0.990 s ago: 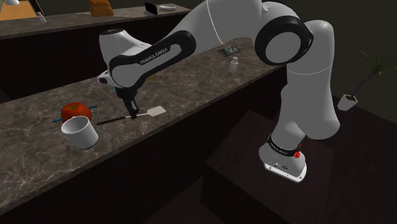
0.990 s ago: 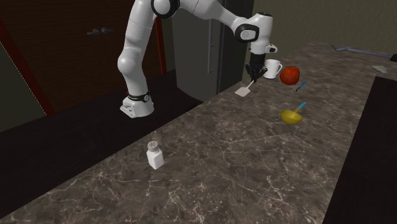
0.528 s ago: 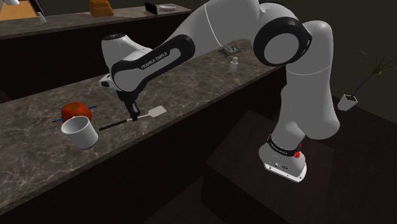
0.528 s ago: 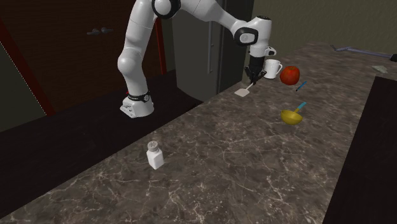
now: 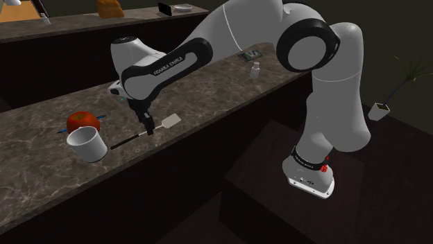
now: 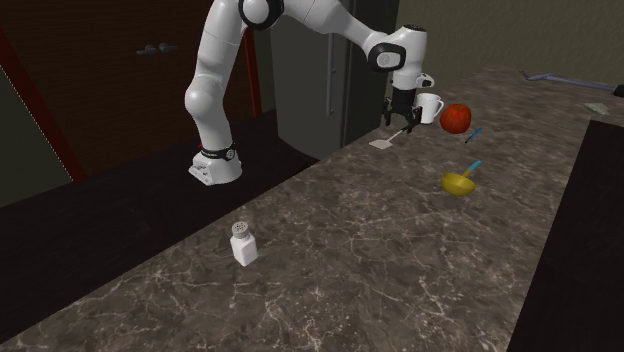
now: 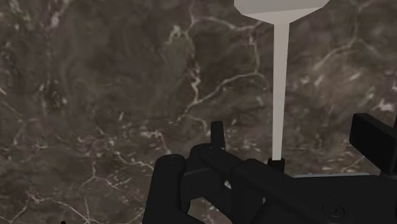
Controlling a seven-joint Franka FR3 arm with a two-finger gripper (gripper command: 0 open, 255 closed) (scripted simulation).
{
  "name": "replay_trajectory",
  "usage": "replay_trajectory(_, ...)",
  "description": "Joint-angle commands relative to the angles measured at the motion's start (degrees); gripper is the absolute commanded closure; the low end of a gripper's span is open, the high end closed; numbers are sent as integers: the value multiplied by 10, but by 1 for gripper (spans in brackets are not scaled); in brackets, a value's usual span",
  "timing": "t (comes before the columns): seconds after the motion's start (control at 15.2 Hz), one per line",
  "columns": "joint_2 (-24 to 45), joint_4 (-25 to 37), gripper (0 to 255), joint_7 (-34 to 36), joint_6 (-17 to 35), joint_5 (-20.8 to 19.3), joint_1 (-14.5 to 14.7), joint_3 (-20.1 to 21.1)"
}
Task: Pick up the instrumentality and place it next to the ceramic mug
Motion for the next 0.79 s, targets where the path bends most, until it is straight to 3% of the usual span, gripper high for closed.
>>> replay_trajectory(0.0, 0, 0, 0, 0, 0, 0, 0, 0)
replay_trajectory(0.26, -31, 28, 0, 5, -59, -8, 0, -4)
replay_trajectory(0.73, -31, 28, 0, 5, -59, -8, 0, -4)
